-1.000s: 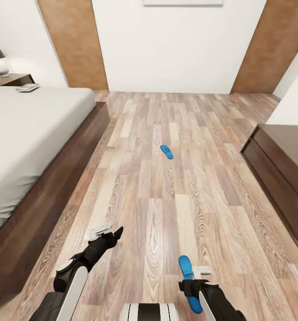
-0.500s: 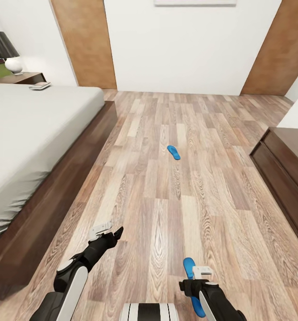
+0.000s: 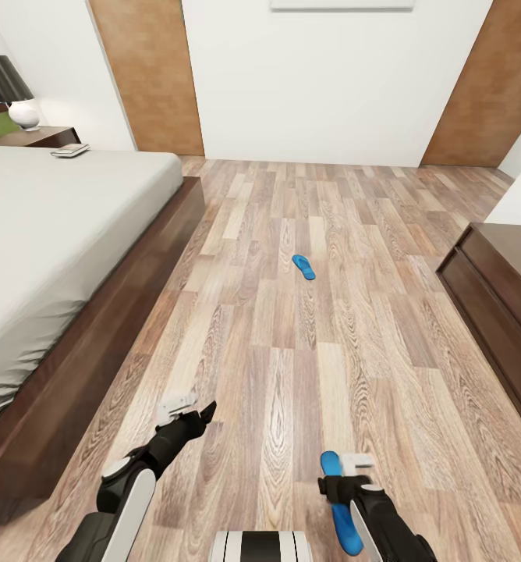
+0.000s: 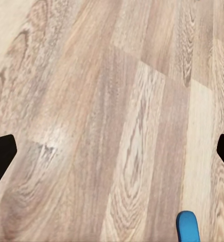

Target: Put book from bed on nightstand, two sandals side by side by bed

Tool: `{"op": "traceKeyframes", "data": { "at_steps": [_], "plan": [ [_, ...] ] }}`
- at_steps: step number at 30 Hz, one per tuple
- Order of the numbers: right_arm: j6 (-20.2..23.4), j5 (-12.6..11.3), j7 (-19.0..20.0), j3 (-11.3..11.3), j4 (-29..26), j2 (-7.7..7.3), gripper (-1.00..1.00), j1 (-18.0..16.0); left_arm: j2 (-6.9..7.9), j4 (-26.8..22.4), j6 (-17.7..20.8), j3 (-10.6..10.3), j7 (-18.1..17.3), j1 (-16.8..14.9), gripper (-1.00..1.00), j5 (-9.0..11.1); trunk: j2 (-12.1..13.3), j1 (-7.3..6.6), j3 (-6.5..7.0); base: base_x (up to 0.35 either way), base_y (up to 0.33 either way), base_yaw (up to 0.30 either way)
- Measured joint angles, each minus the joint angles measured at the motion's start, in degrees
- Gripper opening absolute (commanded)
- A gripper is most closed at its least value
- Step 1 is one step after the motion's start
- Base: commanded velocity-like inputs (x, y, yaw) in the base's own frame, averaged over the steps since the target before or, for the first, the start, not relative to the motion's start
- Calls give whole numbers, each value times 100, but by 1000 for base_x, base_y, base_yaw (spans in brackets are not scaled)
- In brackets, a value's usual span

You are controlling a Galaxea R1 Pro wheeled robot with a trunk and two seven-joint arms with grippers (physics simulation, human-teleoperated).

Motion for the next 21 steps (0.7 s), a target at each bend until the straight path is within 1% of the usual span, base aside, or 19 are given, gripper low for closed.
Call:
{"op": "traceKeyframes", "data": {
  "at_steps": [1,2,3,5,10,20,21],
  "plan": [
    [-47,1,-79,1,2,0,100,0,0,13,-9,0,0,0,100,0,0,0,0,0,0,0],
    [-233,6,-332,4,9,3,100,0,0,77,-26,0,0,0,100,-1,0,0,0,0,0,0],
    [-312,5,-418,6,13,7,100,0,0,103,-30,0,0,0,100,0,0,0,0,0,0,0],
    [-676,4,-701,8,40,12,100,0,-13,208,-98,-4,0,0,100,-5,0,0,0,0,0,0],
    [-770,-5,-763,7,49,9,100,0,-20,233,-192,-8,0,0,100,-4,0,0,0,0,0,0],
    [-792,-5,-777,6,50,8,100,0,-18,239,-214,-8,0,0,100,-2,0,0,0,0,0,0],
    [-793,-4,-777,6,51,8,100,0,-20,239,-214,-8,0,0,100,-2,-1,3,-21,0,0,0]
  ]
}}
